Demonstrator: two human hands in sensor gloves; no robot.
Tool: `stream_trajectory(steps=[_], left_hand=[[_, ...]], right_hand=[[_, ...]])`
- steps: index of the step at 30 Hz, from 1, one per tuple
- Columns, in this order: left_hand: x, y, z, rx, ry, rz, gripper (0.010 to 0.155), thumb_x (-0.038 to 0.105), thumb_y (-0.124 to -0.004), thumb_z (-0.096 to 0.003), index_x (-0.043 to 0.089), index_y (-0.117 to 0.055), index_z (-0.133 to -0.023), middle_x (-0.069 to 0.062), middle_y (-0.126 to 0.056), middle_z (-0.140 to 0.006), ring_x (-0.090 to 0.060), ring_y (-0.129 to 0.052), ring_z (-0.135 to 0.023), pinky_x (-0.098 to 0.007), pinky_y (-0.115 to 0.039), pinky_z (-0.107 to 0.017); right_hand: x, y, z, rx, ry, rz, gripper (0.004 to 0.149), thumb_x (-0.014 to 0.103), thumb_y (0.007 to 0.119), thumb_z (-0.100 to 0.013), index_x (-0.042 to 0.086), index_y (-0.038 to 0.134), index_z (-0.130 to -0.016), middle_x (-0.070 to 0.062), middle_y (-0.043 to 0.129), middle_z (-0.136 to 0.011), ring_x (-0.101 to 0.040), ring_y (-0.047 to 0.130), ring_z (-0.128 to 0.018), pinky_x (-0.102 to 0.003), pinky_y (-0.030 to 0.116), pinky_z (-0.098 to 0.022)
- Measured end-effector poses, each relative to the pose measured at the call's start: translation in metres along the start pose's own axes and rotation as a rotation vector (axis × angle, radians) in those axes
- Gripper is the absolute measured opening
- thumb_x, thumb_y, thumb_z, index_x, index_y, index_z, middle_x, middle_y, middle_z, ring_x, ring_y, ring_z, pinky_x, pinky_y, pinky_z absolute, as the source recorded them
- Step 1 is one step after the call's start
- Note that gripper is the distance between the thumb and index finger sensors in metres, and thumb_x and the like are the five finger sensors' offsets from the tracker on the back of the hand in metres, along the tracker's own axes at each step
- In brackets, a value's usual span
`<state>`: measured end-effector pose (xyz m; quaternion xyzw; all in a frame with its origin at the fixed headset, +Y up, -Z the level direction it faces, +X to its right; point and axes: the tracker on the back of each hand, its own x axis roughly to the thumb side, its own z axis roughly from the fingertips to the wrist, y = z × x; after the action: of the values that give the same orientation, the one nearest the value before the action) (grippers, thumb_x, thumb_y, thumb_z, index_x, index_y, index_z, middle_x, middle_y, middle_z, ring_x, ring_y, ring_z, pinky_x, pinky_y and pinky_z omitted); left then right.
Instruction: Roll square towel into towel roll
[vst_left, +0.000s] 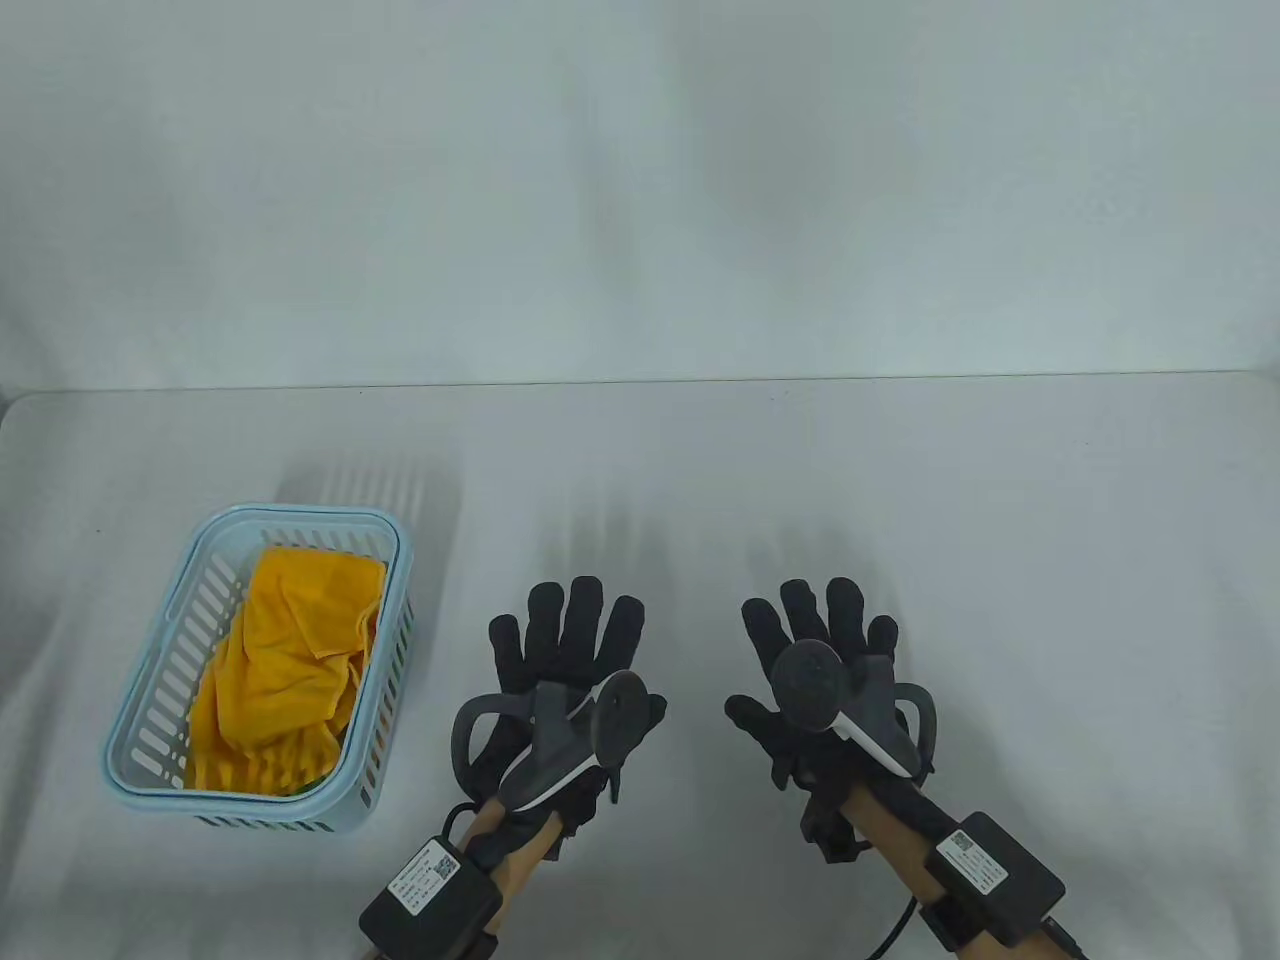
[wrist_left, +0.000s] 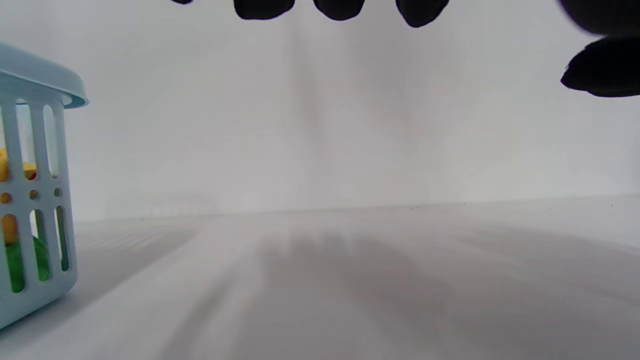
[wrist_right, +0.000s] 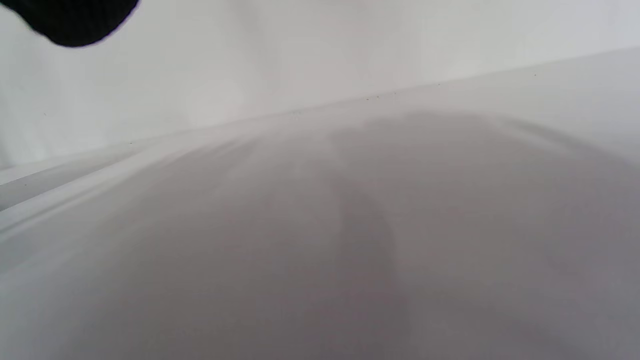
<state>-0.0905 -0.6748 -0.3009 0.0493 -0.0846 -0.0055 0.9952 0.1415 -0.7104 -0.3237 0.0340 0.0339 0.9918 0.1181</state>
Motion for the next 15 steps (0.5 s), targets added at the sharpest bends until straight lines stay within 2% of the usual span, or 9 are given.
stream_trajectory(steps=[15], left_hand=[[0.0014,-0.002,0.0009,-0.026,-0.006,0.019,0.088,0.069,-0.064,-0.0348,0.04,-0.031,-0.111,-0.001,-0.026,-0.122,-0.041,-0.033,-0.115,-0.069,-0.034,-0.077]], right_hand=[[-0.006,-0.0045,0.0013,-0.007,0.039,-0.043,0.084,0.066,0.067,-0.032,0.051,0.014,-0.095,0.015,0.005,-0.111,-0.03,-0.004,-0.107,-0.065,0.01,-0.073]])
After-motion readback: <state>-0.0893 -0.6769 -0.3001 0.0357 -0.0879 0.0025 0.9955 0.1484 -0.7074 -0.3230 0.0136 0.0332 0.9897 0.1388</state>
